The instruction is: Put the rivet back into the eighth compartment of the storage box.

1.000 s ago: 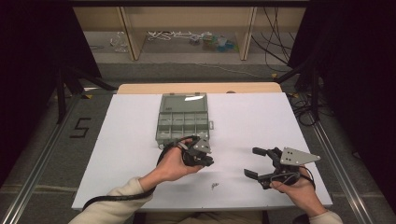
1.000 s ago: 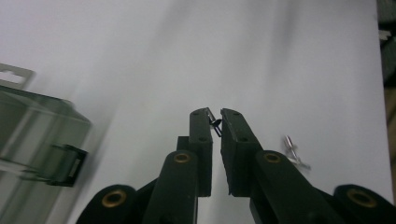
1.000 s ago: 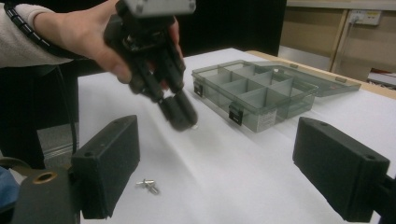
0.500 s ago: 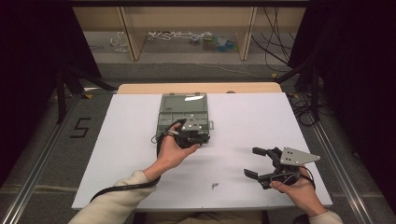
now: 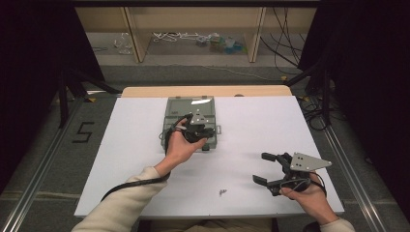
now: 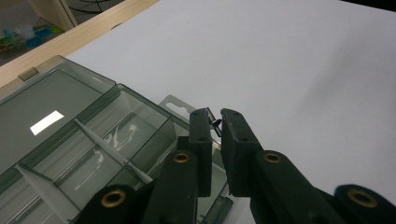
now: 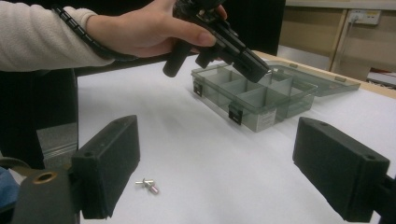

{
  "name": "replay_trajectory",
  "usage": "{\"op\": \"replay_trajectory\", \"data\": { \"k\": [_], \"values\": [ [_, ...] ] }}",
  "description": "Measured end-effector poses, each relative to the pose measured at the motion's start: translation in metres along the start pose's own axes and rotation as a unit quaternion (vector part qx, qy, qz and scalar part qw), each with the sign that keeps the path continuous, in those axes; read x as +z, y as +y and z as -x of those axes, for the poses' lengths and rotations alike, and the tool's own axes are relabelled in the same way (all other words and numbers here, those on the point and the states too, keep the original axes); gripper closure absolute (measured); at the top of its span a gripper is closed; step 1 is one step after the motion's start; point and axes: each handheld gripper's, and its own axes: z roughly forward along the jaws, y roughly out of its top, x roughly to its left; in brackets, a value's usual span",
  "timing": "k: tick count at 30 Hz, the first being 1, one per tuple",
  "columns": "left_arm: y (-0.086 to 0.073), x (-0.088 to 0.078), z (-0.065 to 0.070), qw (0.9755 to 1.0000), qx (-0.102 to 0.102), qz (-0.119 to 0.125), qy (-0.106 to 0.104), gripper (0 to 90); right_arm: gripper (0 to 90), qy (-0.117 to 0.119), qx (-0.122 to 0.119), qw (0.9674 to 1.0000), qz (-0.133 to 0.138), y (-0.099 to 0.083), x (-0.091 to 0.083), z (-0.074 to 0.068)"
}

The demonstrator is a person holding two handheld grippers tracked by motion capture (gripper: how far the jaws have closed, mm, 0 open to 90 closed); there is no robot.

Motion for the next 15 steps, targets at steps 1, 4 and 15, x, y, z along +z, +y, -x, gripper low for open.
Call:
{"op": "replay_trajectory", "data": {
  "k": [1, 4, 15],
  "values": [
    [-0.001, 0.001, -0.001, 1.0, -0.001, -0.001, 0.002, 82.3, 15.8, -0.003, -0.002, 1.0, -0.001, 0.0, 0.0, 0.0],
    [-0.003, 0.003, -0.003, 1.0, -0.003, -0.001, 0.008, 77.9, 15.8, -0.001, -0.002, 1.0, -0.001, 0.0, 0.0, 0.0],
    [-0.002, -0.018, 0.013, 0.9994, 0.011, 0.023, -0.023, 28.0, 15.8, -0.001, 0.0, 1.0, -0.002, 0.0, 0.0, 0.0]
  ]
}}
